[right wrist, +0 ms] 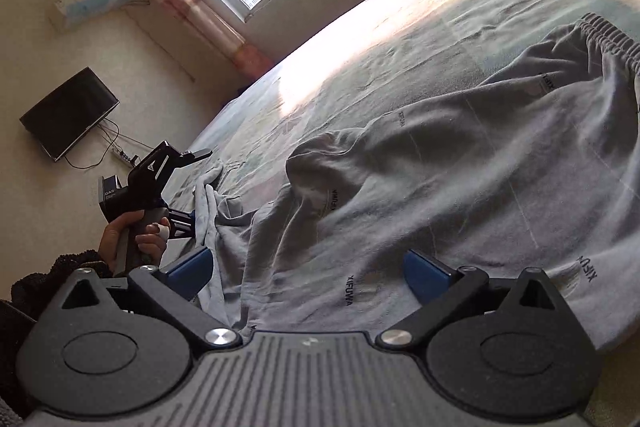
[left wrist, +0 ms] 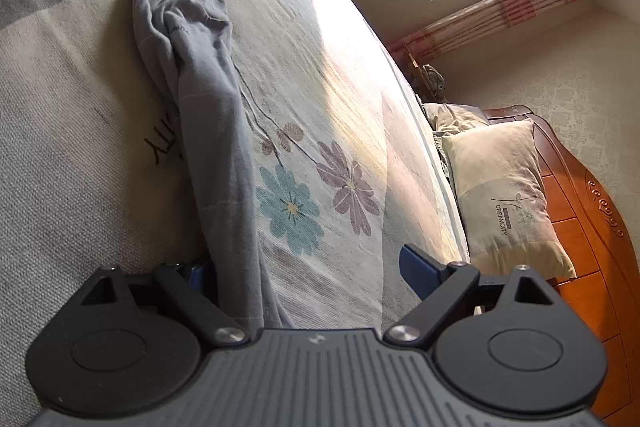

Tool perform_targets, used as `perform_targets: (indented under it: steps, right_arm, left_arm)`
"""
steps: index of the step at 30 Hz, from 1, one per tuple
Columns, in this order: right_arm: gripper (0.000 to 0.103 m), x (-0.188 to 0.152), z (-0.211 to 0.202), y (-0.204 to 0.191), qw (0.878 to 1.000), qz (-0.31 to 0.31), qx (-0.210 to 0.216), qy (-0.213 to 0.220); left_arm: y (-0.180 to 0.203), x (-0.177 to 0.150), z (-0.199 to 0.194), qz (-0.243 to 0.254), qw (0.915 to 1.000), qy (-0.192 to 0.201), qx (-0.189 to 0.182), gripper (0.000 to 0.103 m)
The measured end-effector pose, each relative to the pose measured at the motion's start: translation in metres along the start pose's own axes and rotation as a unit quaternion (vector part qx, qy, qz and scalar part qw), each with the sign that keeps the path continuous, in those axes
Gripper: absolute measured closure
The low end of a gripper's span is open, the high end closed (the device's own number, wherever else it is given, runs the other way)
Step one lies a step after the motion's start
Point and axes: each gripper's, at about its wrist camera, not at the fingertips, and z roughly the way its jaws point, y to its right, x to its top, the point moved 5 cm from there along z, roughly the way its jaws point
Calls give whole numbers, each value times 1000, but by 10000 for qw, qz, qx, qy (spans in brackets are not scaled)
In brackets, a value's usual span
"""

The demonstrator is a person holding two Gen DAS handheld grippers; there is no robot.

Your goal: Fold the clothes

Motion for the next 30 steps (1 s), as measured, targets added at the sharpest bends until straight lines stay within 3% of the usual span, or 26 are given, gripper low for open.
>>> perform_targets:
  steps: [3, 6, 8, 11, 15, 16, 20, 30]
  right_arm:
    - [0, 0, 0, 0, 10000, 5, 2, 7]
    - [0, 0, -1, 0, 10000, 9, 2, 16]
    - [0, 0, 0, 0, 10000, 8, 4, 19]
    - [0, 0, -1, 0, 10000, 15, 4, 28]
    - [0, 0, 0, 0, 10000, 5, -17, 38]
    - [0, 0, 0, -1, 10000, -2, -26, 40]
    - [0, -1, 0, -1, 10000, -35, -65, 55]
    - [0, -2, 1, -3, 9998, -115, -148, 88]
  left_arm:
    - [-5, -4, -6, 69, 10000, -13, -5, 23]
    - [-13, 7, -4, -365, 9993, -33, 109, 31]
    - [-14, 18, -1, -488, 9984, 3, 284, 33]
    - [-12, 24, 5, -466, 9974, -1, 557, 44]
    - [-7, 22, 5, -228, 9946, -47, 1013, 72]
    - [-7, 23, 3, -224, 9945, -45, 1023, 73]
    - [0, 25, -10, -147, 9953, 163, 941, 83]
    - [11, 29, -59, -312, 9963, 759, 256, 90]
